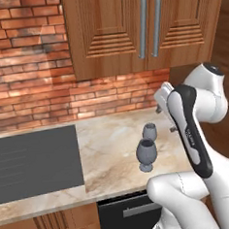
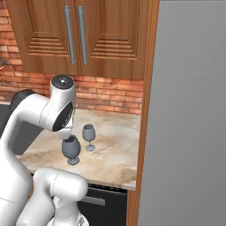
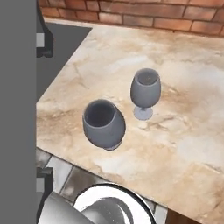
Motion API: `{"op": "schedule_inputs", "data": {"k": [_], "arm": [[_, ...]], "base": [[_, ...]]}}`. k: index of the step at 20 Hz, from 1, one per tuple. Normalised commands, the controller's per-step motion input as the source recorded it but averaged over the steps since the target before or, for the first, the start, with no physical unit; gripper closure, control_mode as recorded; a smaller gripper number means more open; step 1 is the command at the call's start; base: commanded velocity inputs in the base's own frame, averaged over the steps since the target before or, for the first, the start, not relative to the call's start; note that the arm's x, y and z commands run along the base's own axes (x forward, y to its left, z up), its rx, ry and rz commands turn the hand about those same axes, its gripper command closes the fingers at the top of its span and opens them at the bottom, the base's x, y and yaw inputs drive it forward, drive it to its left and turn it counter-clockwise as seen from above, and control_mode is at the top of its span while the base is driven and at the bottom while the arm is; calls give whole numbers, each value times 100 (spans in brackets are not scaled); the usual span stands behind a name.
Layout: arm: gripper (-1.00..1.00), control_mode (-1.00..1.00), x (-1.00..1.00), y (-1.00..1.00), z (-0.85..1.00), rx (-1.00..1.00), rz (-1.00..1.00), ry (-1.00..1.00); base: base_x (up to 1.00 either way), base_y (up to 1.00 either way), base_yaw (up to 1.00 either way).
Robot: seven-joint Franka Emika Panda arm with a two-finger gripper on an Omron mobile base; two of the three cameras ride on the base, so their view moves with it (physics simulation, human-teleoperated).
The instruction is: Retrieve the wine glasses from the counter and place one next to each plate.
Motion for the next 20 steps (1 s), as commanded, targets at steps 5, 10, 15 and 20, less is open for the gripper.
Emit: {"op": "schedule_inputs", "data": {"k": [5, 10, 15, 20], "arm": [[-100, -100, 22, -10, -32, 20, 6, 0], [-100, -100, 9, -8, -28, 24, 10, 0], [-100, -100, -1, -20, -24, 28, 8, 0], [-100, -100, -5, -2, -21, 28, 0, 8]], "base": [[0, 0, 0], [0, 0, 0], [0, 0, 0], [0, 0, 0]]}}
